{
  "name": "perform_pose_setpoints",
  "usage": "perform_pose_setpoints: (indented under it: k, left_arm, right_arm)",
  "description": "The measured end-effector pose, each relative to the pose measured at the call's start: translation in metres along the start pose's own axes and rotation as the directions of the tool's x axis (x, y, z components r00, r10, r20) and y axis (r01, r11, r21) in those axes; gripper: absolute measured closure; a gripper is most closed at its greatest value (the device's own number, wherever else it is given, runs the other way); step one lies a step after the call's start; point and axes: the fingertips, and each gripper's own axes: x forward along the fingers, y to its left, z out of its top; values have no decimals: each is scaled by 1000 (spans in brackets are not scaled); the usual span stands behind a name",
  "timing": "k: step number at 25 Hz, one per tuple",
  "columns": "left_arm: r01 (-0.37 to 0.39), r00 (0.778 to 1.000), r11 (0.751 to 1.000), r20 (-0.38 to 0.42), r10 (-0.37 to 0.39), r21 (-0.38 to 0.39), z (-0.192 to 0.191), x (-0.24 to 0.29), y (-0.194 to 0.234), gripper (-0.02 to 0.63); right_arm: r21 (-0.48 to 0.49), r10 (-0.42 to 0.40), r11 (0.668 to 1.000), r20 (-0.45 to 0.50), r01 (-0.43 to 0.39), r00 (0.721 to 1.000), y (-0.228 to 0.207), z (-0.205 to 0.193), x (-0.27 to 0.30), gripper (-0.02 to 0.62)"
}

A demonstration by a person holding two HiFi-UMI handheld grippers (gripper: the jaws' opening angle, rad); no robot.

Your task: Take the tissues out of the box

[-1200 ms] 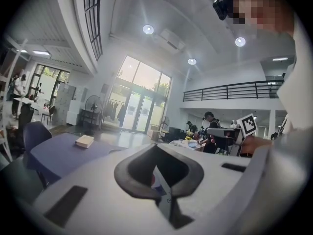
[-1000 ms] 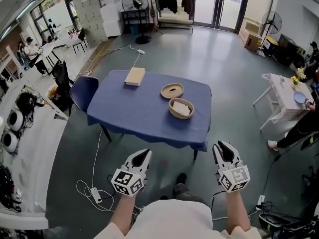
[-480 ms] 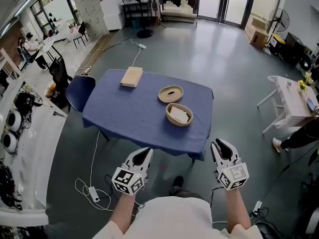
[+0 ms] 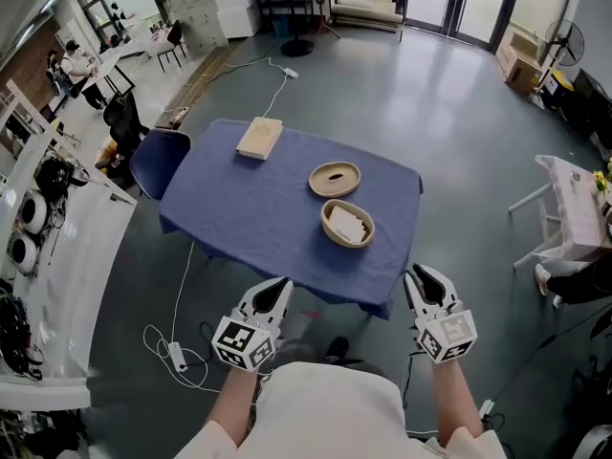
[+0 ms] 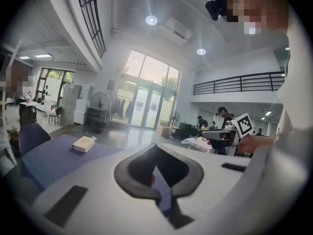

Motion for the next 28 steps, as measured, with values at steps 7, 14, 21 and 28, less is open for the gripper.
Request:
perform_pose_setpoints:
  k: [7, 14, 21, 28]
  left_arm:
    - [4, 1000, 1000, -21, -4, -8, 4, 46, 33, 598]
    - [50, 998, 999, -49, -50, -6, 19, 104, 88, 598]
    - [129, 988, 992, -87, -130, -10, 35, 175, 169, 598]
    - [211, 967, 977, -143, -209, 2, 27, 245, 234, 598]
  right_arm:
    - [12, 1, 1000, -26, 0, 1000, -26, -8, 46, 494]
    - [38, -18, 999, -63, 20, 998, -47, -7, 113, 491]
    - [48, -34, 998, -123, 40, 992, -61, -7, 215, 491]
    - [74, -58, 994, -209, 75, 976, -77, -39, 303, 486]
